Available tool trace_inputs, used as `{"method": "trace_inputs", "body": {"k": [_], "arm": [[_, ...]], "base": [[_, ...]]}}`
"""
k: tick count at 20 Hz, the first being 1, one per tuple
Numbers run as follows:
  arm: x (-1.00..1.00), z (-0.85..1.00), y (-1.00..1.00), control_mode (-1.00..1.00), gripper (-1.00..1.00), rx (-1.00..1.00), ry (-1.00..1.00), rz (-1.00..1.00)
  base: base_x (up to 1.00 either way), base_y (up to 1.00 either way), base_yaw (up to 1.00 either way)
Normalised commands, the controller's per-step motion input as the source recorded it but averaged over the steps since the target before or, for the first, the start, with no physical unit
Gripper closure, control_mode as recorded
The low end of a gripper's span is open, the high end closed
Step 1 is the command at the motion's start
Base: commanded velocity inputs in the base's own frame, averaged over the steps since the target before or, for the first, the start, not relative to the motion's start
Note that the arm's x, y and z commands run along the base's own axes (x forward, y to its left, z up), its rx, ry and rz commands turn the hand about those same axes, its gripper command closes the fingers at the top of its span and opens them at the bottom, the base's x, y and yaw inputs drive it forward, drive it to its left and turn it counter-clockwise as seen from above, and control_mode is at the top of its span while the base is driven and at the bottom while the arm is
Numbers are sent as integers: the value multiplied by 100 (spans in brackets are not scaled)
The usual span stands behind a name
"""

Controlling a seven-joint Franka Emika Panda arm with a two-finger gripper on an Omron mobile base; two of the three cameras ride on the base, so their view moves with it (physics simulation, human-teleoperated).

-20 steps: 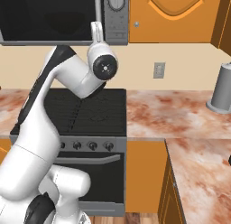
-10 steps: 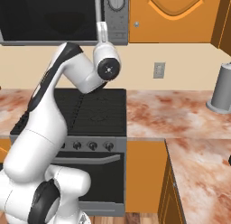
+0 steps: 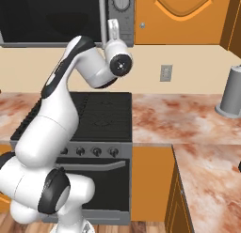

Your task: Pick the tomato from the sink and place it in the bowl. Then pick the bowl and place it in the microwave. Then close the microwave door and press the start button.

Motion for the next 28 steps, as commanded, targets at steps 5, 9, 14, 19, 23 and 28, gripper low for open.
{"method": "trace_inputs", "body": {"k": [5, 9, 14, 19, 23, 28], "arm": [[38, 0, 0, -100, 100, 0, 0, 0], [43, 0, 4, -100, 100, 0, 0, 0], [40, -1, 0, -100, 100, 0, 0, 0], [30, 0, -2, -100, 100, 0, 0, 0], [29, 0, -1, -100, 100, 0, 1, 0], [27, -8, -2, -100, 100, 0, 0, 0]], "base": [[0, 0, 0], [0, 0, 0], [0, 0, 0], [0, 0, 0], [0, 0, 0], [0, 0, 0]]}}
